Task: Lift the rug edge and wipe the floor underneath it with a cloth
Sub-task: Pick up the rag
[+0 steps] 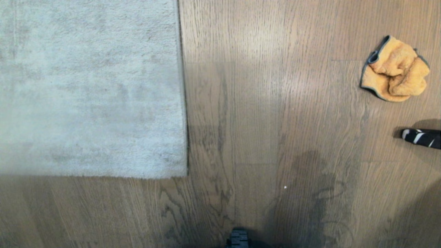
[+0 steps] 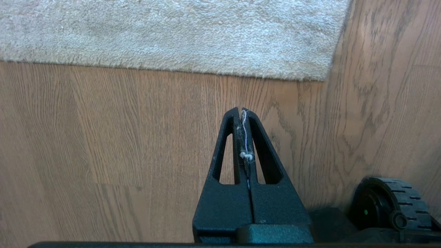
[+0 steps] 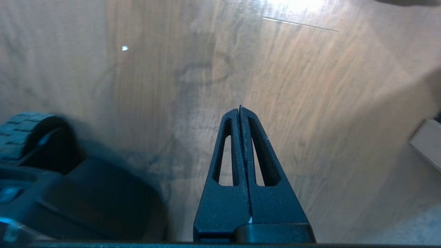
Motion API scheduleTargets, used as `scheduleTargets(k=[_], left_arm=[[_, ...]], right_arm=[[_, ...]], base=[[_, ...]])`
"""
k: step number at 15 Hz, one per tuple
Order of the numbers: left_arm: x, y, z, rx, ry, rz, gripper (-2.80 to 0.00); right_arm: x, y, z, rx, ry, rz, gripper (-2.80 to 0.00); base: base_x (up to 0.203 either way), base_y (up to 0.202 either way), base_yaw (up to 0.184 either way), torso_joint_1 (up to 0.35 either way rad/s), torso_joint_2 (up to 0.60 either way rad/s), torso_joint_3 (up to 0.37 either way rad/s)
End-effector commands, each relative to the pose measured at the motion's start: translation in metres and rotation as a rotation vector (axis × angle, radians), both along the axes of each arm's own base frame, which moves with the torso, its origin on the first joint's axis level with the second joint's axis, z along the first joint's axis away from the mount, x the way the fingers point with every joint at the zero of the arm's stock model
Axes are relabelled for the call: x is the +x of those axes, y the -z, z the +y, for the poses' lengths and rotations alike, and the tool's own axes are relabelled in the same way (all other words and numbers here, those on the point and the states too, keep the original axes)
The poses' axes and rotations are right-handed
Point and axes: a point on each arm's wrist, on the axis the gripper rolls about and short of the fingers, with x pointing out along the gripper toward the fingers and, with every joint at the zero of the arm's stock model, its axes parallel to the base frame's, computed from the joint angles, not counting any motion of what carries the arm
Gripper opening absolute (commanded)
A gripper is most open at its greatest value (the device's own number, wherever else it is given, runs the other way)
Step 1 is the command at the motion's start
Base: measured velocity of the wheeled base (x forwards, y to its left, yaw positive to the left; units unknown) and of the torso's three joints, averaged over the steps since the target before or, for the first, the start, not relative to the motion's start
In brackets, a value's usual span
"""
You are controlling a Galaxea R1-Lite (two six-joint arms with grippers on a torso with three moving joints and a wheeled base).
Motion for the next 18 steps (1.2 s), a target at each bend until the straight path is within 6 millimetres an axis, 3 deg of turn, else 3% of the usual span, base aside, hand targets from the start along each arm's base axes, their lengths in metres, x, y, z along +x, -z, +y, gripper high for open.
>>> scheduleTargets(k=[1,4,7,12,15,16,18], left_arm=[[0.0,0.0,0.0,-0.001,-0.001,0.0,-2.8],[0.0,0.0,0.0,-0.001,-0.001,0.0,-2.8],[0.0,0.0,0.0,-0.001,-0.001,0.0,-2.8],[0.0,0.0,0.0,-0.001,-0.001,0.0,-2.8],[0.0,0.0,0.0,-0.001,-0.001,0.0,-2.8],[0.0,0.0,0.0,-0.001,-0.001,0.0,-2.8],[0.0,0.0,0.0,-0.001,-0.001,0.0,-2.8]], right_arm=[[0.009,-0.011,0.0,0.002,-0.024,0.078,-2.8],[0.027,-0.031,0.001,0.014,-0.072,0.186,-2.8],[0.059,-0.048,0.002,0.031,-0.081,0.297,-2.8],[0.152,-0.064,-0.002,0.069,-0.045,0.3,-2.8],[0.198,-0.095,-0.008,0.086,-0.015,0.149,-2.8],[0.203,-0.101,-0.009,0.098,-0.01,0.138,0.0],[0.211,-0.108,-0.01,0.121,-0.002,0.123,0.0]], base=[[0.0,0.0,0.0,0.0,0.0,0.0],[0.0,0.0,0.0,0.0,0.0,0.0],[0.0,0.0,0.0,0.0,0.0,0.0],[0.0,0.0,0.0,0.0,0.0,0.0],[0.0,0.0,0.0,0.0,0.0,0.0],[0.0,0.0,0.0,0.0,0.0,0.0],[0.0,0.0,0.0,0.0,0.0,0.0]])
